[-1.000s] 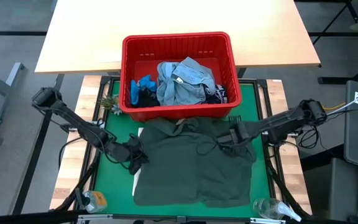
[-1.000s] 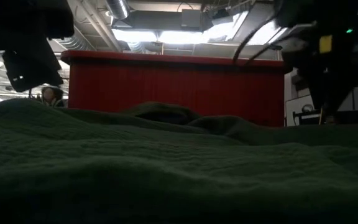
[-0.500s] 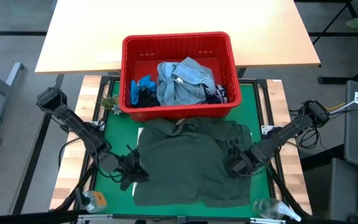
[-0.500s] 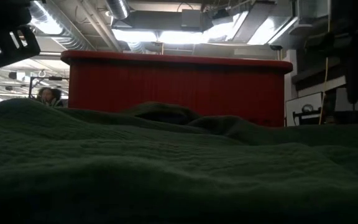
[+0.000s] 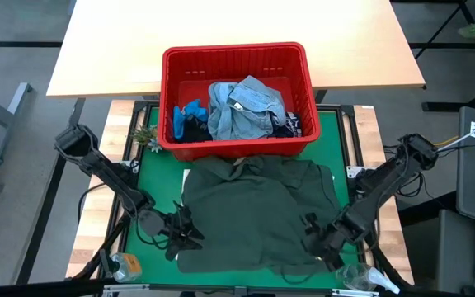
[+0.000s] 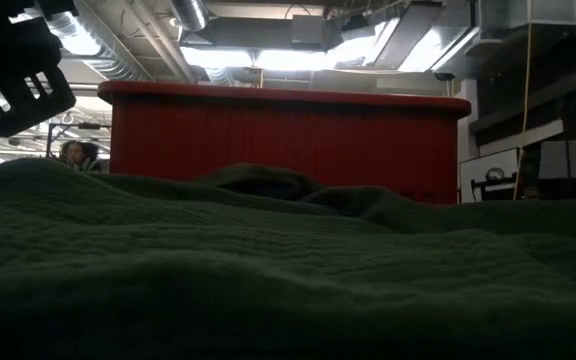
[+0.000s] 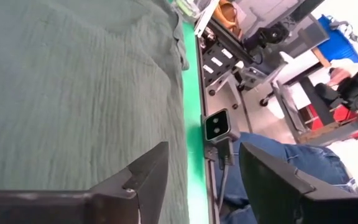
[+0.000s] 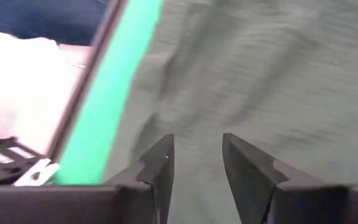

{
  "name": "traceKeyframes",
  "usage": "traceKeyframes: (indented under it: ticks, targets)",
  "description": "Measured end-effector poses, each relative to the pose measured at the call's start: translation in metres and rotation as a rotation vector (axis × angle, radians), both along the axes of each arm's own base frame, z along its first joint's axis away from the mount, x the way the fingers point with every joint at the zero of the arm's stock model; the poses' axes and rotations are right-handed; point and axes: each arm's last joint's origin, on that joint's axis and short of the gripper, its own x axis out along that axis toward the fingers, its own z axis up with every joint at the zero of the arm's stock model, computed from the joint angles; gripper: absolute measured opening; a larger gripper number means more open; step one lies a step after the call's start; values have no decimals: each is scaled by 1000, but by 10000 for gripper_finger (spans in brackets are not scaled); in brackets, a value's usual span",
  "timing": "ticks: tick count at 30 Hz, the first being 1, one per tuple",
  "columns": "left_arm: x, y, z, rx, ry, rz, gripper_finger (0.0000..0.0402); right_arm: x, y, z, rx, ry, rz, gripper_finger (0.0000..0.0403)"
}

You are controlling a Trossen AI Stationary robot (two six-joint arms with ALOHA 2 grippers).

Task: Fold Laundry from Bin
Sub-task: Fold the green t-shirt

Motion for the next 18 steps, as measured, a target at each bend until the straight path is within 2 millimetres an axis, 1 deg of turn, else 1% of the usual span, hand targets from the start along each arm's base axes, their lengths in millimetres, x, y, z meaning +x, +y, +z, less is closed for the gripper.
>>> traceKeyframes:
  ticks: [9, 13, 18]
  targets:
    - [0, 0, -1, 1, 2, 0, 184, -28, 25, -1, 46, 35, -4, 138]
    - [0, 0, -1, 3, 3, 0, 183, -36, 31, -1, 23, -5, -38, 138]
    - [0, 0, -1, 4, 4, 1, 183, -38, 31, -1, 6, -23, -29, 138]
